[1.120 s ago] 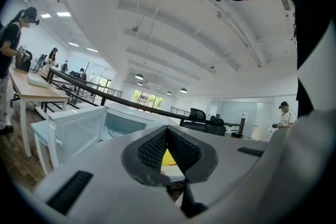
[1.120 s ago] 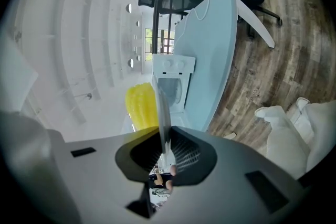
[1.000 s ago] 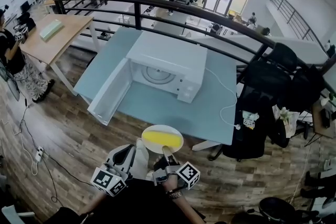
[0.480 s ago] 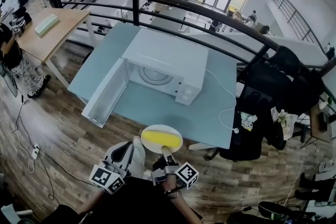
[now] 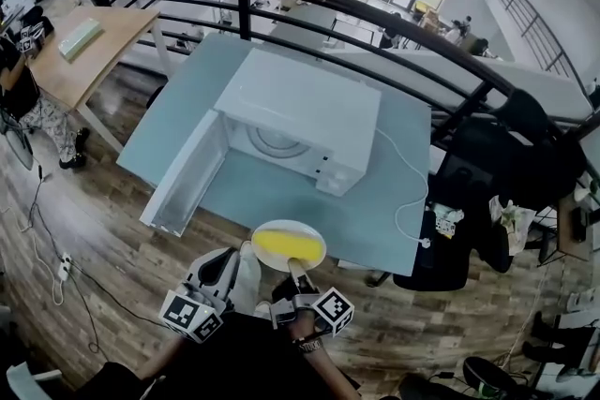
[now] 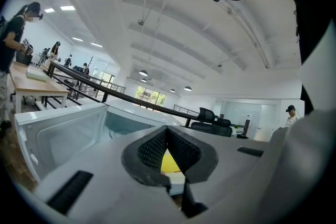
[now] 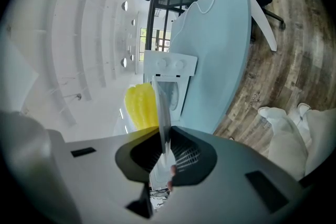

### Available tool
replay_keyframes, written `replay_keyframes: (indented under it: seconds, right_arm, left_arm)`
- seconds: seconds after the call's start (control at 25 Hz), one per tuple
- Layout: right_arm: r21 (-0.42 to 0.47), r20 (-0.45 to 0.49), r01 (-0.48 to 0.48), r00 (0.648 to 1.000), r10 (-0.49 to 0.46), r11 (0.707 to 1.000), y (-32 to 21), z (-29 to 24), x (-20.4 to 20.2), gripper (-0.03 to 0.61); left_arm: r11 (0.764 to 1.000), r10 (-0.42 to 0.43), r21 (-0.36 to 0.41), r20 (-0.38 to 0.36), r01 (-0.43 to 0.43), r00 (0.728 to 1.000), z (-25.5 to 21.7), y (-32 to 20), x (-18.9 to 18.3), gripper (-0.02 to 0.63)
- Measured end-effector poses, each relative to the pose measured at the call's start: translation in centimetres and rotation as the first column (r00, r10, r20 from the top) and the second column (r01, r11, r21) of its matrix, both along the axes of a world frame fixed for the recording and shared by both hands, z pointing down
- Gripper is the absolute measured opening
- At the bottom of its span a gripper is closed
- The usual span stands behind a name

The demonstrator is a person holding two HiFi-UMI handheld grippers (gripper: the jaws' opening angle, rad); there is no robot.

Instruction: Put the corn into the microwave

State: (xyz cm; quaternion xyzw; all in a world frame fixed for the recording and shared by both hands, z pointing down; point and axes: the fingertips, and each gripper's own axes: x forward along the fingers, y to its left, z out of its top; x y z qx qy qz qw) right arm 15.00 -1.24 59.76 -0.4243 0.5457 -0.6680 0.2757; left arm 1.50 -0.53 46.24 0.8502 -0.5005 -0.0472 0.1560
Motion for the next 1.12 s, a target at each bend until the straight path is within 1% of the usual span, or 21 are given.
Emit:
replay_keyframes:
  seconds: [0.16,0.32,0.56,0.64,0.88,1.12]
  right_arm:
    - [-0.025,-0.014,0.0,1.0,0.0,1.0,-1.6,-0.3,-0.5,0.03]
    - [-0.003,0.0,-0.006,1.0,0.006,1.0,-3.6,-0.2,-0.9,0.029]
    - [-0.052,-0.007,-0.03,1.0,0.03,0.998,-6.0,-0.2,-1.1,0.031]
    - [-0.048,-0.005,-0.034,0.999,0.033,0.998,-6.9,-0.3,-1.3,0.029]
    - [-0.06,-0.007,-0.053,0.999,0.053,0.997,-9.5,-0.2,-2.7,0.03]
    - [-0.052,-0.009,-0.077,0.997,0.077,0.996,-12.2,0.5,-4.0,0.03]
  left_arm:
    - [1.0,0.009,-0.006,0.006,-0.008,1.0,-0.5,-2.4,-0.2,0.002]
    - [1.0,0.023,-0.007,0.01,-0.023,1.0,-0.6,-4.7,-0.3,0.002]
    - [0.998,0.055,-0.017,0.003,-0.055,0.998,-0.9,-7.9,-0.1,0.002]
    - [0.998,0.064,-0.022,0.001,-0.064,0.998,-1.2,-9.0,-0.2,0.002]
    - [0.995,0.09,-0.032,-0.009,-0.09,0.996,-1.3,-12.1,-1.3,0.002]
    - [0.993,0.116,-0.026,-0.017,-0.116,0.993,-0.8,-15.1,-2.2,0.002]
